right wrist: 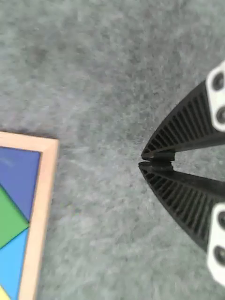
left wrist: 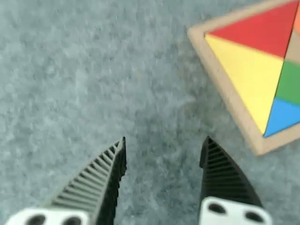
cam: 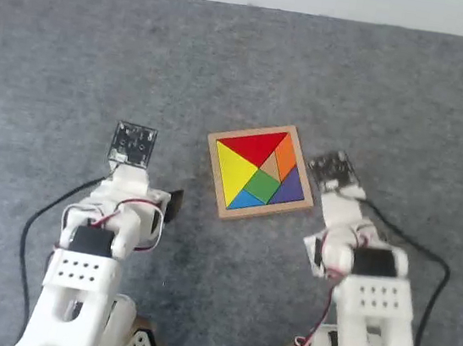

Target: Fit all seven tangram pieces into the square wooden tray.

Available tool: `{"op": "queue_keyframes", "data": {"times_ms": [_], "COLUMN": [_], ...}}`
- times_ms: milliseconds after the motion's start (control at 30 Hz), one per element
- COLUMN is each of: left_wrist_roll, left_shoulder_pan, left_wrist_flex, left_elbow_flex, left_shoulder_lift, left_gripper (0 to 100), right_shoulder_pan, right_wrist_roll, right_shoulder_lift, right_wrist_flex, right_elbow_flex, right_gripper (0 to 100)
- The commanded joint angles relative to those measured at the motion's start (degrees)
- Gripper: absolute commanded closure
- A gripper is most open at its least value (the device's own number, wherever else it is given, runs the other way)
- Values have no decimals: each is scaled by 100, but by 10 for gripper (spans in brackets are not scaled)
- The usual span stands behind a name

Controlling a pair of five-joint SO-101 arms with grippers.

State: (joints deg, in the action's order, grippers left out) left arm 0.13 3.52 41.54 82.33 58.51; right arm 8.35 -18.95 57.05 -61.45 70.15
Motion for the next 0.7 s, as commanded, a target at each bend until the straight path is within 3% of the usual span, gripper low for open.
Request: {"op": "queue_keyframes", "data": {"times_ms": [0,233,533,667], "left_wrist_roll": [-70,-70,-70,-9], "left_shoulder_pan": [18,18,26,26], "left_wrist_flex": [-774,-1864,-1943,-1978], "left_elbow_flex": [356,945,963,892], "left_shoulder_lift": [149,158,158,167], "left_gripper": [755,756,756,757], "right_shoulder_pan": [-40,-92,-1437,-1675], "right_wrist_roll": [79,97,105,123], "right_shoulder_lift": [778,1736,3002,3644], "right_wrist_flex": [400,497,1288,796], "right_elbow_flex": [607,1407,2681,2673], "right_gripper": [990,990,987,987]}}
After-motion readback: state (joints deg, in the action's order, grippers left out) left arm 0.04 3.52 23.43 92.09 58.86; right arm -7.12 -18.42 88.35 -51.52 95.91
